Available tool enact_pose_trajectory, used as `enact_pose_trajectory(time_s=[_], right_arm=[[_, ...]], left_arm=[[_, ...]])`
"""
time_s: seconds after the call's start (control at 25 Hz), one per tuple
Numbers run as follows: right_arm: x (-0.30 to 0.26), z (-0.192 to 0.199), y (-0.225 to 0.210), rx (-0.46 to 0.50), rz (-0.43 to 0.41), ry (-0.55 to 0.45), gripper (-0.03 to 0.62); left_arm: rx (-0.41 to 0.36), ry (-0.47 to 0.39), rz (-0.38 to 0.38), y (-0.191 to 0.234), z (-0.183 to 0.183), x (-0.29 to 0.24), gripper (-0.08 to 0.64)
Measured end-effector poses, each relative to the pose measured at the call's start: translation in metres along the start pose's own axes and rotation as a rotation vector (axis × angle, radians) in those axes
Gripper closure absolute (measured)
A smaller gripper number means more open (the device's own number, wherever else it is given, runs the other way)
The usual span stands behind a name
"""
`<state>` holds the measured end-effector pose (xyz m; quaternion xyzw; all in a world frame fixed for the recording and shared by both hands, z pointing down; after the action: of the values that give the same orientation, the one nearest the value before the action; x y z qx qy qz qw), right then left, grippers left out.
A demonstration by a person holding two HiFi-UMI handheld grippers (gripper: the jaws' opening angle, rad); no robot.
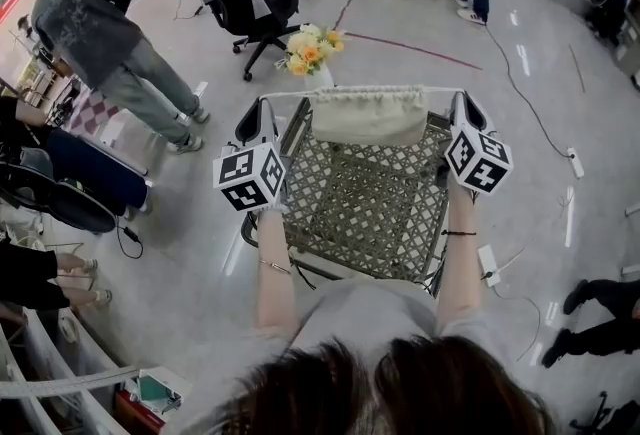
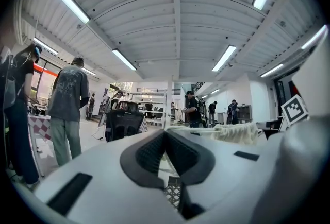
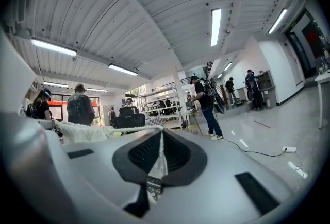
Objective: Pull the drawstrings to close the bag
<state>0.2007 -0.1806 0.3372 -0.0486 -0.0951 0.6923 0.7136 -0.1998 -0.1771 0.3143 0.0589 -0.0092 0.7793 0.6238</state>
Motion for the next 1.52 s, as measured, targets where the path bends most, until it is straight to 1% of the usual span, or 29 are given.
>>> enact_pose_trajectory(time_s=[0.2,0.72,1.2,1.52], right_arm=[[0.003,0.0,-0.002,-0.015,0.014,-0.004,0.571],[0.006,0.003,-0.01,-0.091,0.061,-0.027,0.571],[0.008,0.001,-0.015,-0.114,0.099,-0.045,0.571],[0.01,0.003,-0.018,-0.148,0.135,-0.058,0.571]], left_arm=[[0.007,-0.003,-0.003,0.0,0.0,0.002,0.534],[0.029,-0.017,-0.009,0.0,0.002,0.001,0.534],[0.035,-0.027,-0.009,0.002,0.001,0.002,0.534],[0.034,-0.032,-0.012,0.002,0.003,0.004,0.534]])
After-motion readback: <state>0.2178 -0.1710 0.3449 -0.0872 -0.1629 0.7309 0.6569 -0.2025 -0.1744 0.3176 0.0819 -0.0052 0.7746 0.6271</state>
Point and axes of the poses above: the fingertips, and each gripper's own axes: x backward along the fingers, y to its left, z out of its underside, the point moved 9 cm from there along x, backward along the fingers, and after that the axes turned 6 degrees about -y, right-handed, at the moved point
